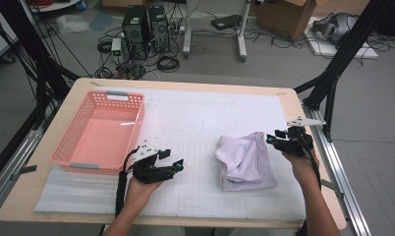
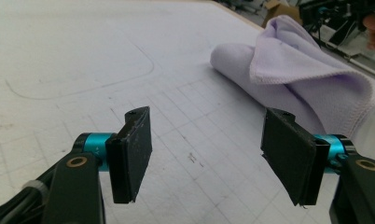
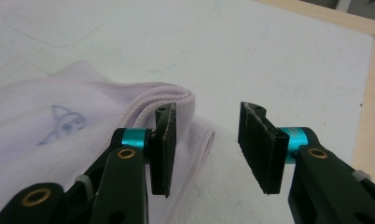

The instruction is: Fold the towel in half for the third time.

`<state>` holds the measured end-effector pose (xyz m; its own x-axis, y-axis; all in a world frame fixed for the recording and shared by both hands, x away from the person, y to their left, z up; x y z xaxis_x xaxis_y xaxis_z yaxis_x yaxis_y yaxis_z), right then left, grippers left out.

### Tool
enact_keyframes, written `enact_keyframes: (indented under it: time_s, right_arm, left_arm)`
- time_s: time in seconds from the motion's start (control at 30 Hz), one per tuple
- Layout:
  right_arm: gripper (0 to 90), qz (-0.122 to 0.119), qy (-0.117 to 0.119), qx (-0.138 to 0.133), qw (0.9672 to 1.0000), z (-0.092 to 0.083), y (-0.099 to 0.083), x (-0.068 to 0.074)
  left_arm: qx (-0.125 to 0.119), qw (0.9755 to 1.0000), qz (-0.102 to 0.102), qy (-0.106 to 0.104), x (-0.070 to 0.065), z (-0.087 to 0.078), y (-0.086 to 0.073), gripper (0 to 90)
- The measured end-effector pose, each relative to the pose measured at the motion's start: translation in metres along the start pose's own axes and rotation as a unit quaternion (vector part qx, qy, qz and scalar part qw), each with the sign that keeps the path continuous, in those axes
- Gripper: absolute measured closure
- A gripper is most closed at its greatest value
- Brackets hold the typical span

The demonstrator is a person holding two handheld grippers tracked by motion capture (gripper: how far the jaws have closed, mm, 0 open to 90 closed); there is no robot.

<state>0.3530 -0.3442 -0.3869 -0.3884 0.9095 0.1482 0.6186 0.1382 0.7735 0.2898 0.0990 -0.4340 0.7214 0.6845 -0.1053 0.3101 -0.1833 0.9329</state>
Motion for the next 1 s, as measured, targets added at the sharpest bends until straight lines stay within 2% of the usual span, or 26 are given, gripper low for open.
enact_keyframes:
  time_s: [0.13, 0.27, 0.4, 0.5, 0.57, 0.63, 0.67, 0.77, 0.8, 0.93, 1.0]
  right_arm:
    - [53.6, 0.006, 0.009, -0.005, 0.9999, -0.018, -0.018, 0.011]
    - [49.0, 0.016, 0.032, -0.002, 0.9993, -0.029, -0.039, 0.028]
    - [45.6, 0.028, 0.064, 0.006, 0.9975, -0.032, -0.059, 0.045]
    - [47.8, 0.035, 0.073, 0.023, 0.9964, -0.026, -0.070, 0.054]
    - [55.7, 0.043, 0.072, 0.054, 0.9950, -0.017, -0.076, 0.056]
    - [81.8, 0.040, 0.076, 0.071, 0.9938, -0.013, -0.081, 0.056]
    - [84.4, 0.034, 0.076, 0.065, 0.9943, -0.015, -0.081, 0.055]
    - [85.6, 0.024, 0.040, 0.052, 0.9976, -0.025, -0.077, 0.053]
    - [85.6, 0.019, 0.020, 0.048, 0.9985, -0.031, -0.075, 0.050]
    - [85.3, 0.013, -0.034, 0.065, 0.9972, -0.046, -0.074, 0.040]
    - [78.0, 0.014, -0.048, 0.081, 0.9955, -0.047, -0.077, 0.038]
  left_arm:
    - [-0.006, 1.0000, 0.005, 0.000, 0.003, -0.004, 0.000, 33.4]
    - [-0.006, 0.9999, 0.016, 0.003, 0.005, -0.007, -0.001, 33.4]
    - [-0.008, 0.9998, 0.016, 0.004, 0.005, -0.008, -0.001, 33.5]
    - [-0.007, 0.9999, 0.015, 0.002, 0.006, -0.008, -0.002, 33.5]
    - [-0.006, 0.9999, 0.012, 0.001, 0.005, -0.008, -0.003, 33.5]
    - [-0.005, 0.9999, 0.011, 0.000, 0.005, -0.008, -0.004, 33.6]
    - [-0.005, 0.9999, 0.011, 0.000, 0.005, -0.008, -0.004, 33.6]
    - [-0.009, 0.9999, 0.008, 0.001, 0.006, -0.009, -0.004, 33.8]
    - [-0.008, 0.9999, 0.008, 0.002, 0.007, -0.010, -0.004, 33.8]
    - [-0.008, 0.9999, 0.005, 0.002, 0.007, -0.010, -0.004, 33.8]
    - [-0.008, 0.9999, 0.006, 0.003, 0.007, -0.009, -0.004, 33.9]
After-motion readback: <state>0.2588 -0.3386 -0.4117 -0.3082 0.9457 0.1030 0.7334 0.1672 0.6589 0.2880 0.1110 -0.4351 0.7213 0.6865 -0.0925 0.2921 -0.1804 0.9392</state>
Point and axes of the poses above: each handheld gripper's, and its own axes: z roughly forward along the jaws, y roughly out of its top, x roughly to its left, the point moved 1 cm from there along z, roughly forward along the jaws, and after that the axes turned 9 degrees about z, right-handed, at the moved point
